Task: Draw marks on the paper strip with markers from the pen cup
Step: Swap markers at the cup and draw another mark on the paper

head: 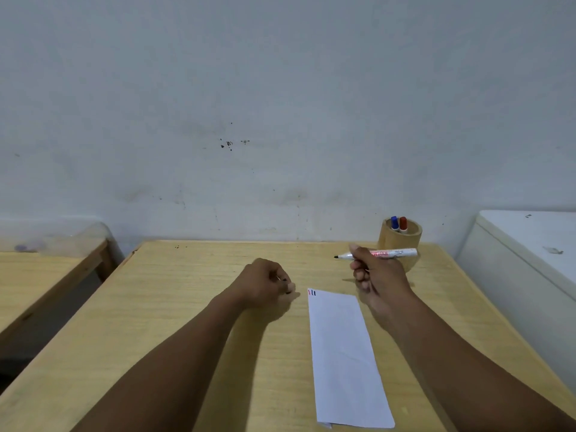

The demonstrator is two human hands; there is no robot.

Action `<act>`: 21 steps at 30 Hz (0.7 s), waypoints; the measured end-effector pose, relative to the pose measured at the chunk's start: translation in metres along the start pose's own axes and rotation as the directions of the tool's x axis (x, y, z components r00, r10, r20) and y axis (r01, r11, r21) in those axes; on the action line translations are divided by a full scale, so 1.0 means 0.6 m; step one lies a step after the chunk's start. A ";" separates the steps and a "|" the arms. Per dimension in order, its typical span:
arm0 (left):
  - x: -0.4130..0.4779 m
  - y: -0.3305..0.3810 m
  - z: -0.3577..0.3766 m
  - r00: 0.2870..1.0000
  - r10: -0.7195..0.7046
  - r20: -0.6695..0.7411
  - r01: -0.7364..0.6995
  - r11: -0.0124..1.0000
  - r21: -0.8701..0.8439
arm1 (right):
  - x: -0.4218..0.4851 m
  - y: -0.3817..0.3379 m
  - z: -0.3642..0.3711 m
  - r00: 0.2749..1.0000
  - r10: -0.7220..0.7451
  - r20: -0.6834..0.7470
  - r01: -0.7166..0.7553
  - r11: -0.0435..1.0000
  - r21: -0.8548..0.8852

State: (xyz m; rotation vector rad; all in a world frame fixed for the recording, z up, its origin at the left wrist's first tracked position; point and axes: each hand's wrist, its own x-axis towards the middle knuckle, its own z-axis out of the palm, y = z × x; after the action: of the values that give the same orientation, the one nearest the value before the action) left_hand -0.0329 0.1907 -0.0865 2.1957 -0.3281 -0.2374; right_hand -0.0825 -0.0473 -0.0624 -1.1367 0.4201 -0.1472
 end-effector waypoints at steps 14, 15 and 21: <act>0.055 0.203 0.040 0.996 0.060 0.063 0.008 0.651 -0.759 | -0.010 -0.112 -0.001 0.997 -0.044 0.067 0.029 0.976 0.216; 0.059 0.207 0.045 0.995 0.068 0.071 0.009 0.653 -0.757 | -0.006 -0.114 -0.005 0.996 -0.053 0.067 0.038 0.978 0.204; 0.084 0.232 0.068 0.992 0.109 0.056 -0.043 0.735 -0.677 | 0.015 -0.119 -0.023 0.989 -0.100 0.105 0.084 0.985 0.150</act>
State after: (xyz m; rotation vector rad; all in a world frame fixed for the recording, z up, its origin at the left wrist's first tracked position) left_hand -0.0177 0.0633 -0.0019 1.4406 -0.3190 -0.3517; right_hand -0.0729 -0.0917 -0.0050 -1.0155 0.2529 -0.1914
